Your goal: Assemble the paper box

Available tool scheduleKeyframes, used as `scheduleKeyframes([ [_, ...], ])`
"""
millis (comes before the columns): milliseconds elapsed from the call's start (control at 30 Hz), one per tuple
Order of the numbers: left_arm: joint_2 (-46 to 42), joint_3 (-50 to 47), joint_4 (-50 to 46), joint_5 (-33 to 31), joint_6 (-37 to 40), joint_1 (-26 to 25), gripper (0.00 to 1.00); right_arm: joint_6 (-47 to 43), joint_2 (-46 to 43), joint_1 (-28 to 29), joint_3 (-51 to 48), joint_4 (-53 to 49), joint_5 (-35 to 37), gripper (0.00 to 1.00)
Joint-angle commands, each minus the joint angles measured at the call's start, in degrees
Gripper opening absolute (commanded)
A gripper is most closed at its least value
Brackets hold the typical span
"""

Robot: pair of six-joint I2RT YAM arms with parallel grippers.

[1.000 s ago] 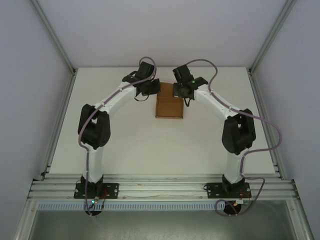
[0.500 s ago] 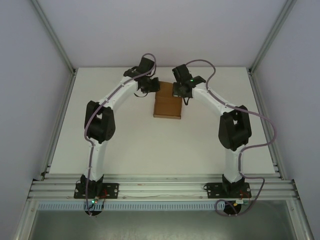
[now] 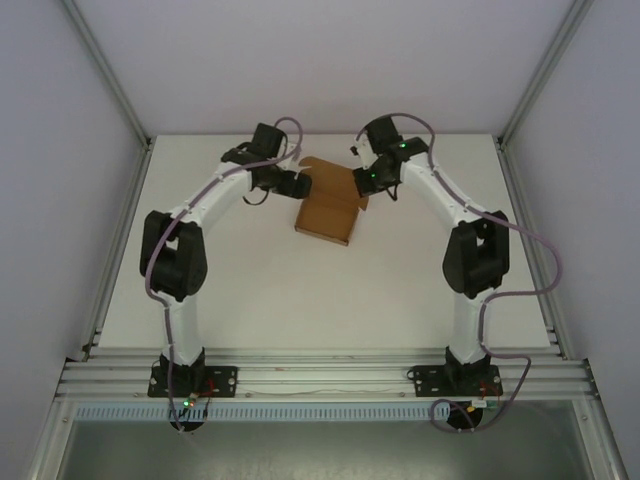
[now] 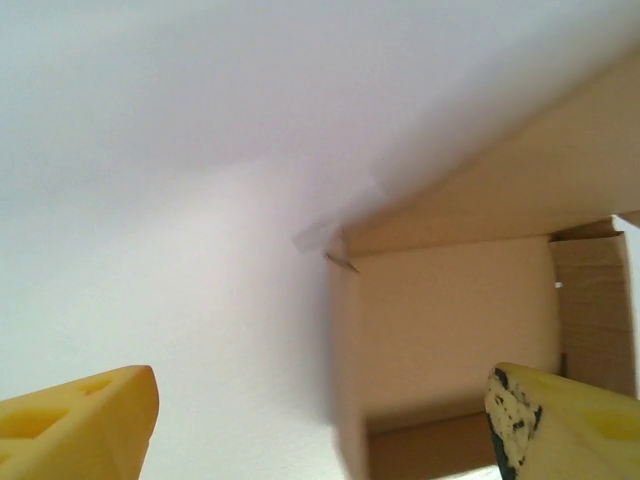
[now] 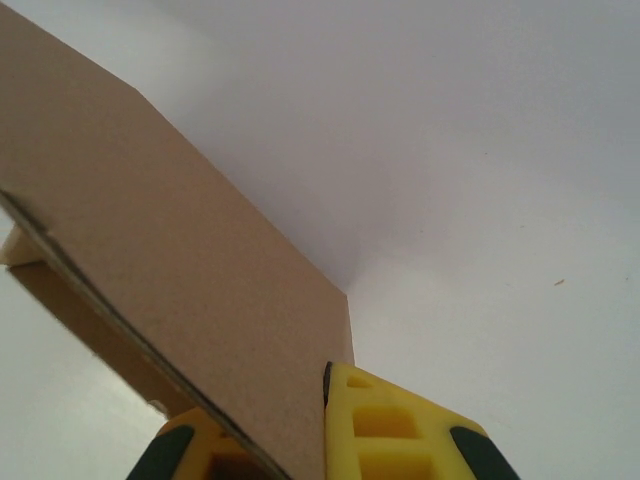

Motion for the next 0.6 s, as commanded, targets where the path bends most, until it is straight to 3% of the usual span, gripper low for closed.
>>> scheduleKeyframes([
  [0, -1.49, -0.93, 1.38, 7.22, 12.31, 2.72, 0.87, -14.59, 1.50, -0.64, 4.27, -11.76, -8.34, 0.00],
  [167, -0.28, -1.18, -1.29, 15.65, 23.27, 2.76, 0.83, -20.81, 4.42, -0.69, 7.96, -17.97, -9.27, 0.00],
  [333, 0.74, -1.85, -0.68, 21.66, 24.40, 2.63, 0.77, -19.66, 7.78, -0.77, 11.78, -19.11, -9.05, 0.00],
  [467, 2.21, -1.67, -2.66, 24.06, 26.67, 1.91, 0.64, -18.82, 9.16, -0.76, 14.04, -18.93, -8.88, 0.00],
  [567, 2.36, -2.79, -3.73, 25.70, 28.22, 1.57, 0.64, -18.16, 9.63, -0.84, 14.72, -18.58, -9.04, 0.00],
])
